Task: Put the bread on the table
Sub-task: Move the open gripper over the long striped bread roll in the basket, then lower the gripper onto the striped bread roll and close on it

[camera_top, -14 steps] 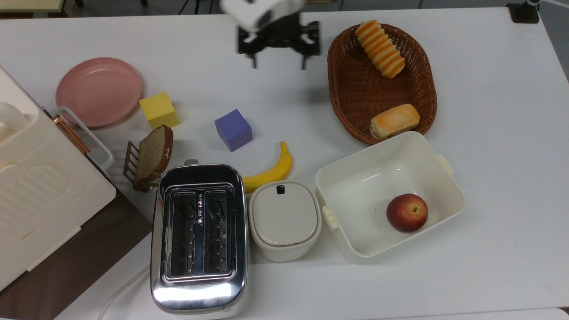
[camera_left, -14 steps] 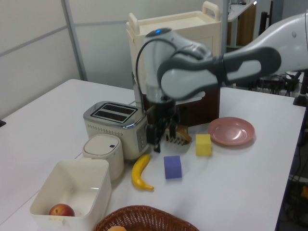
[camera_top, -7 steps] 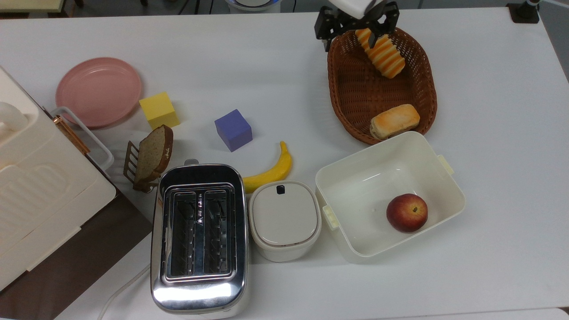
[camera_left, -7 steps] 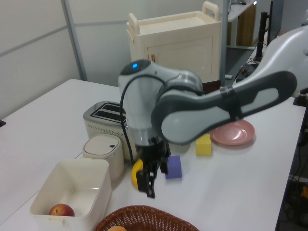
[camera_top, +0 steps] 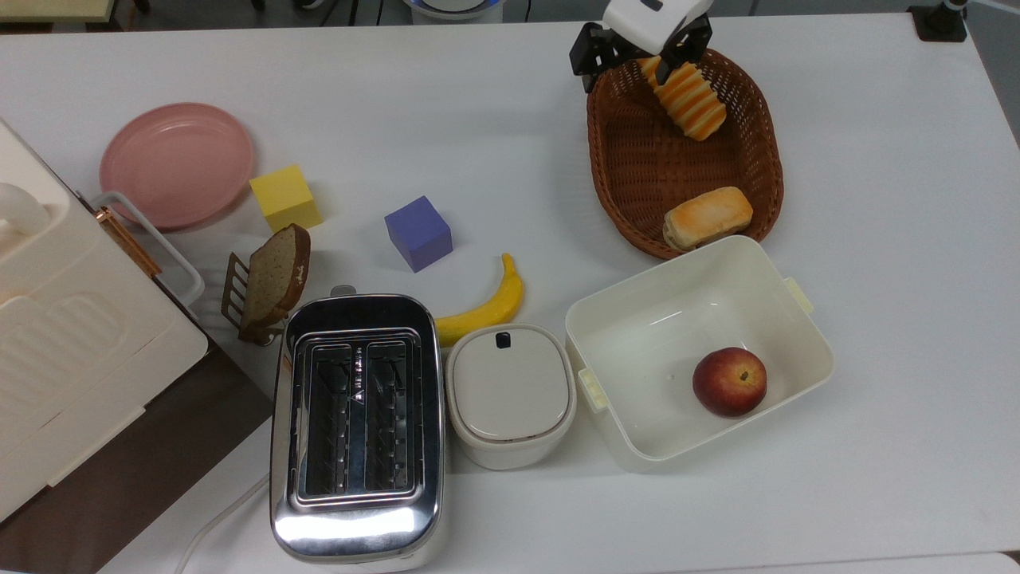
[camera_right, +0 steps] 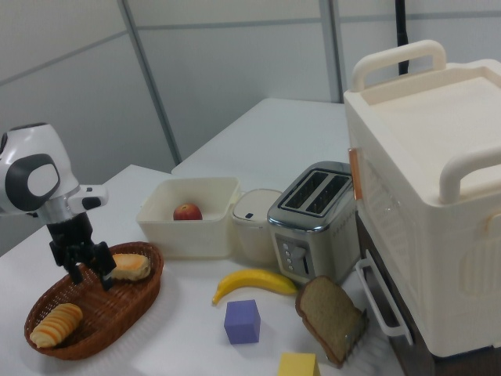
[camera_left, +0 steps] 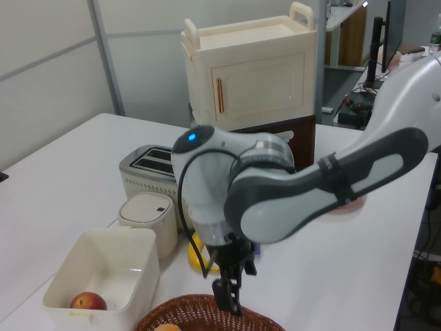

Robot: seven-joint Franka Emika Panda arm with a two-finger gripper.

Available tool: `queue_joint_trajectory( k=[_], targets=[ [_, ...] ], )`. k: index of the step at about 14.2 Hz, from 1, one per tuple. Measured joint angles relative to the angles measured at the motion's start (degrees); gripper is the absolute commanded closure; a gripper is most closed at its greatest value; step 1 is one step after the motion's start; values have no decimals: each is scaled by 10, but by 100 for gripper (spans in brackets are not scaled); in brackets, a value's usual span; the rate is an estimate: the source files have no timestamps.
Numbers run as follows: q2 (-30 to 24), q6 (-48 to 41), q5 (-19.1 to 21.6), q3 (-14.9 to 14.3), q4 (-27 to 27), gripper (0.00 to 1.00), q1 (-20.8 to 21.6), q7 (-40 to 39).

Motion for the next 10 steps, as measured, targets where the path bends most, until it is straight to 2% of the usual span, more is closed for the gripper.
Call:
queue_joint_trajectory(
  k=[3,10],
  targets=[
    [5,0,0,-35,-12,0,62,-2],
    [7,17,0,-35,-43,0,114,17]
  ],
)
